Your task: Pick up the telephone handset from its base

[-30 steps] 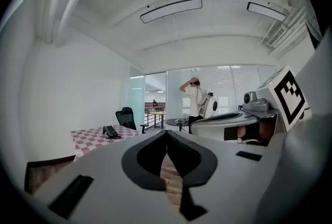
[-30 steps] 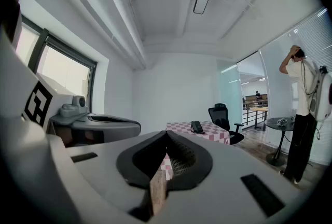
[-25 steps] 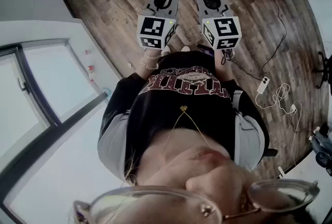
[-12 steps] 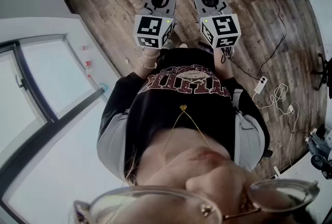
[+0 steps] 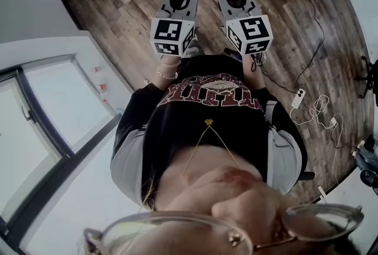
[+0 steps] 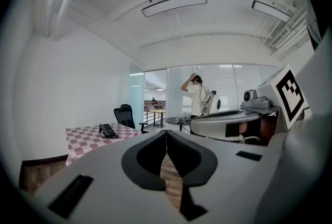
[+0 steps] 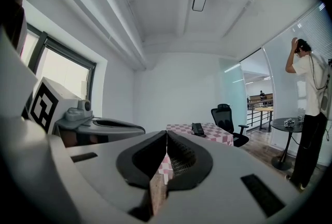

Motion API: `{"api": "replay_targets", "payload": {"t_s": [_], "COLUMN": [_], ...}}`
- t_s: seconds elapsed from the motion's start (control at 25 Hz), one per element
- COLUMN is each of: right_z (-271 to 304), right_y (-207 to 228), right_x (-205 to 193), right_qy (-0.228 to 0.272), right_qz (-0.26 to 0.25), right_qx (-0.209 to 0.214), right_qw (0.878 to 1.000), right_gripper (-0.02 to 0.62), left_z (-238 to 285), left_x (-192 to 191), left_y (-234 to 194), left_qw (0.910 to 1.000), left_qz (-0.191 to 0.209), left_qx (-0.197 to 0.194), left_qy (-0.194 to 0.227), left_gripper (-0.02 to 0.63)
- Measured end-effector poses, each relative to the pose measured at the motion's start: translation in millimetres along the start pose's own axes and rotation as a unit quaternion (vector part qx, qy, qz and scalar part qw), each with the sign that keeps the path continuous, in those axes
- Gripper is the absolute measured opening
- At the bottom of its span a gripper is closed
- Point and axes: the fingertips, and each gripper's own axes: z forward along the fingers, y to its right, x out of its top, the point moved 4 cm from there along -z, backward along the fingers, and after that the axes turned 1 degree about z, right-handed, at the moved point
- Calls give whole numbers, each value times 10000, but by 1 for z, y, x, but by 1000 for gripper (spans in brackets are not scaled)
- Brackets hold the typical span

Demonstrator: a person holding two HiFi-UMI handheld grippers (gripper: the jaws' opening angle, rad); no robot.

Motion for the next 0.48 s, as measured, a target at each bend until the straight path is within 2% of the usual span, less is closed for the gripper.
{"api": "replay_targets", "payload": {"t_s": [0.48], "right_z": [74], "right_y": [42], "right_x": [11], "right_qy": [-22], "right_qz": [85], "right_qx": [-288], "right_qw": [9995], "right_gripper": [20], "left_z": [72], "left_x": [8], "left_y": [-61], "left_qw": [9995], "left_qz": [-12], "left_qx": [-316], "left_qy": [-51], "left_gripper": [11]}}
